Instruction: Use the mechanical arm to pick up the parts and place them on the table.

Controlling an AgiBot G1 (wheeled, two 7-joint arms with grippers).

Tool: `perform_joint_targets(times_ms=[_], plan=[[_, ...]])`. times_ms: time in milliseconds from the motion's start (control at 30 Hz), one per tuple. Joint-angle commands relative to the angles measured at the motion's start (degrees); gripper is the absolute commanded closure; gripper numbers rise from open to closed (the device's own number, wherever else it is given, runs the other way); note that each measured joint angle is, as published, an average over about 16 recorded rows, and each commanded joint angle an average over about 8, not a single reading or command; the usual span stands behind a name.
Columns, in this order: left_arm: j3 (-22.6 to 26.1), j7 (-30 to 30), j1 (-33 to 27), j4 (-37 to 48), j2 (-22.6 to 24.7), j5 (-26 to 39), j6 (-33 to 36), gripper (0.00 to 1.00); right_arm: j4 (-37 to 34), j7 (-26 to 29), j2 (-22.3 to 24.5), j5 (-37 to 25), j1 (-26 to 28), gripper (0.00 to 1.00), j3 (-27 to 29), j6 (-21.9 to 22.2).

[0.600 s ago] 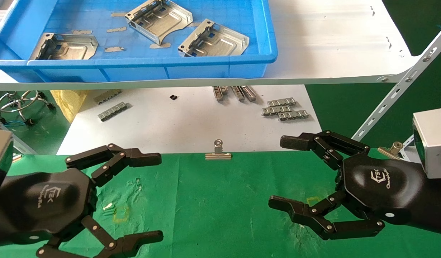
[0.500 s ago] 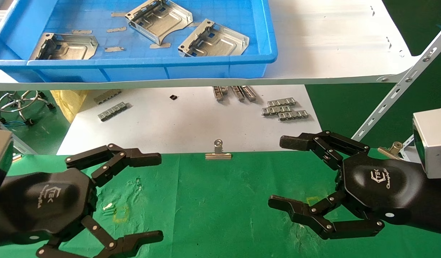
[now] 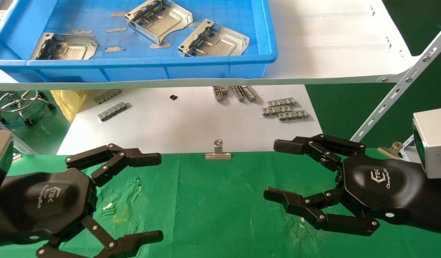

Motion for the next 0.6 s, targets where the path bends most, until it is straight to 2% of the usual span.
perform_joint_targets(times_ms=[33, 600], plan=[[0.0, 0.0, 0.0, 0.0, 0.0, 0.0, 0.0, 0.0, 0.0, 0.0, 0.0, 0.0, 0.0, 1.0, 0.0, 0.0], [0.0, 0.0, 0.0, 0.0, 0.0, 0.0, 0.0, 0.0, 0.0, 0.0, 0.0, 0.0, 0.0, 1.0, 0.0, 0.0]])
